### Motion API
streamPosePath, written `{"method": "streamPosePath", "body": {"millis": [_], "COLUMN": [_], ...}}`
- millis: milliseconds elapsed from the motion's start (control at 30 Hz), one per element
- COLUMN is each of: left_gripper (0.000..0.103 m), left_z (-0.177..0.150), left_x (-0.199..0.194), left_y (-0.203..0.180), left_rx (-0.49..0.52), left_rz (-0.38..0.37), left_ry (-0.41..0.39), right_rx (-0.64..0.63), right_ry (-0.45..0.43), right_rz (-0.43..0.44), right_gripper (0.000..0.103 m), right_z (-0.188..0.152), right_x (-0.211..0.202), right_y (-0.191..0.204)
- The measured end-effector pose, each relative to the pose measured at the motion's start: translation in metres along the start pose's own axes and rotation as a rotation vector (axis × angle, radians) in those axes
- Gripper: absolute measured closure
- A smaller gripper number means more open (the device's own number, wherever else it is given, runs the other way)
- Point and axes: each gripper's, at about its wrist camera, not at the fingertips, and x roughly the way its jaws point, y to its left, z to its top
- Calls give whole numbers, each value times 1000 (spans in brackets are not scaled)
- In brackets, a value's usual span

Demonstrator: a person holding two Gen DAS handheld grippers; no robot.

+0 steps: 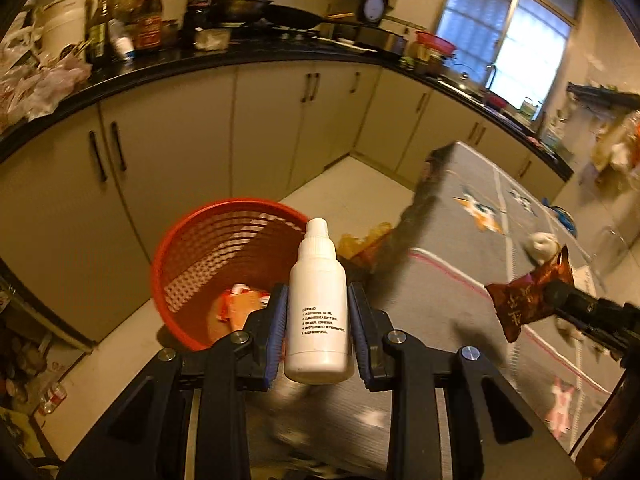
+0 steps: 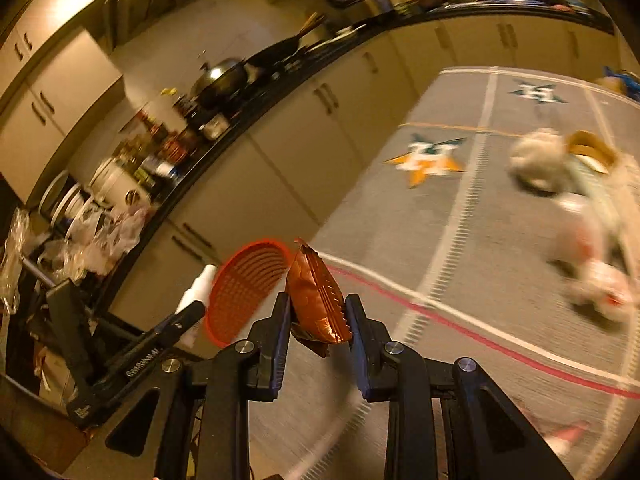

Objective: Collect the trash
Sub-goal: 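Carry bottle and packet to the red basket and release both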

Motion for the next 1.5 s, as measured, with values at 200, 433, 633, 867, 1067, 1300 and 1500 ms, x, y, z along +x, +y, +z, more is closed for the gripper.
{"method": "streamPosePath", "body": {"millis": [200,433,633,867,1067,1300,1500], "left_gripper": [74,74,56,41,28,63,84], "left_z": [10,14,15,31,60,49,39], "left_x": [25,57,59,62,108,154,136], "left_y": [33,55,64,93,124,124,113], "left_rx": [-15,-31,-34,-79,-29,-3,-10], "left_rz": [41,58,55,99,260,264,208], "left_ry": [6,69,62,28,36,192,226], "right_rx": [-69,-96,-95,-77,-76,-54,-6], "right_ry": [56,163,176,135,83,12,-11], "right_rz": [37,44,33,-14,-33,-88,-100], "right_gripper": [73,71,47,43,42,42,42], "right_z": [21,32,34,30,16,0,-7], "right_x": [68,154,176,142,92,35,11], "right_y": [45,73,74,54,36,11,-10]}}
